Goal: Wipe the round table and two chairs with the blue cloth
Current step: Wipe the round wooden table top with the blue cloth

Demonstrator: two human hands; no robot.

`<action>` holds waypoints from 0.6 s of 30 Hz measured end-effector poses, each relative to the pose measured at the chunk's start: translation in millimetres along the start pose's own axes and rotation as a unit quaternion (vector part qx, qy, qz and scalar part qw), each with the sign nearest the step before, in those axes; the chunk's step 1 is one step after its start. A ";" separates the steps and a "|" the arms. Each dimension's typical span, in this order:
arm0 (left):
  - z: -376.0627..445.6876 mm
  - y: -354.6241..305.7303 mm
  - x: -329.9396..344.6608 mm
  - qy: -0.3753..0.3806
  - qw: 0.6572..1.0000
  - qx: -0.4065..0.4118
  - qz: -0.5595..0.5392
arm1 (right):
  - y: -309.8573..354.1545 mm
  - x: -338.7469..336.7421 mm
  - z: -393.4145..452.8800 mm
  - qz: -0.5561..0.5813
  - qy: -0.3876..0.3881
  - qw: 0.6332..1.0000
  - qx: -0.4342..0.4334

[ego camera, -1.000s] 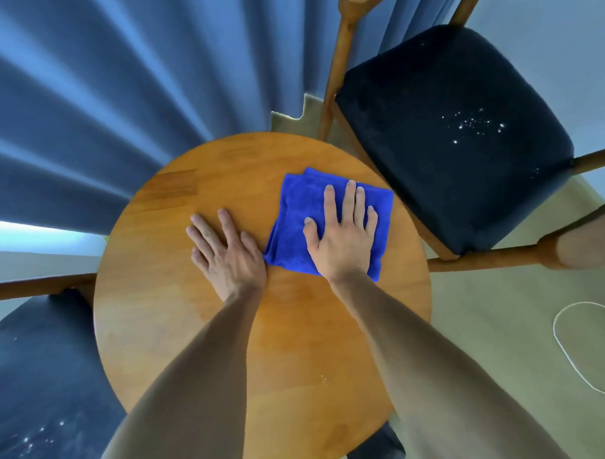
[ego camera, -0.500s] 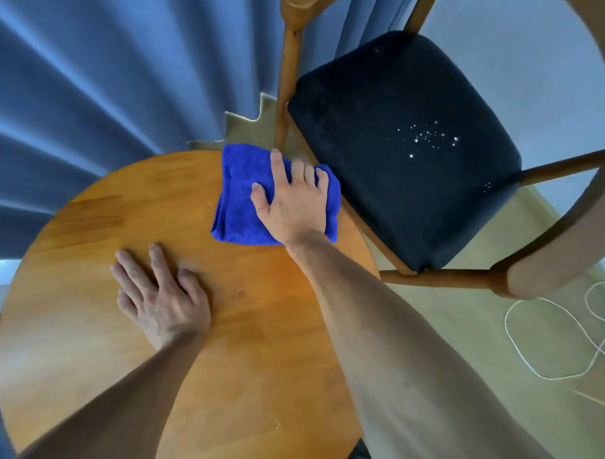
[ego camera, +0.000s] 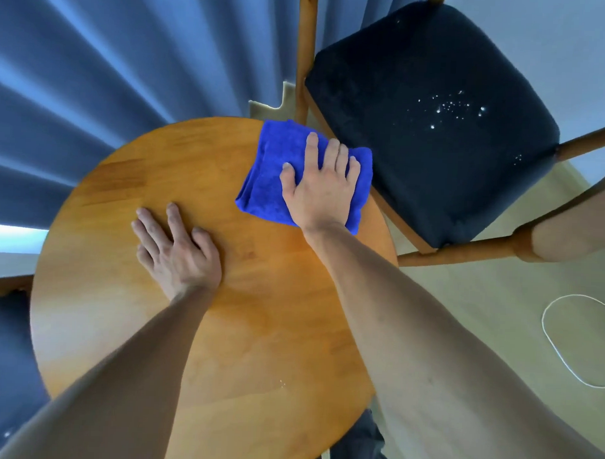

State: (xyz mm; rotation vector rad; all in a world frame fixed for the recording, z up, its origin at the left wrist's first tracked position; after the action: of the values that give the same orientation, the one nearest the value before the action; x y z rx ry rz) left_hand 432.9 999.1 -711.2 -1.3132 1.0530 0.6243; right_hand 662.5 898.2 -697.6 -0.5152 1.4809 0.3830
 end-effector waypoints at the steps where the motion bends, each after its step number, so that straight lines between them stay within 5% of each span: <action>1: 0.6 -2.0 -0.3 0.004 1.000 -0.002 0.004 | -7.5 0.6 -6.2 -0.001 0.000 1.000 0.004; 18: -97.5 60.0 -40.7 0.083 0.996 -0.002 0.038 | -106.2 7.3 -188.6 -0.012 0.050 0.992 0.114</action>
State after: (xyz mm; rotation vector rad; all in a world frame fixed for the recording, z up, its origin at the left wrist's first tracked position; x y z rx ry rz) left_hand 338.1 924.7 -695.9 -1.3511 1.2416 0.5811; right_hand 562.6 706.0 -698.1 -0.3727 1.5908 0.1672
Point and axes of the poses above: each hand's wrist, its own z-axis towards the middle knuckle, its own x-axis out of the palm, y = z × x, the point moved 5 cm from there along z, towards the middle knuckle, and after that the axes turned 14 degrees about -z, right-handed, at the moved point
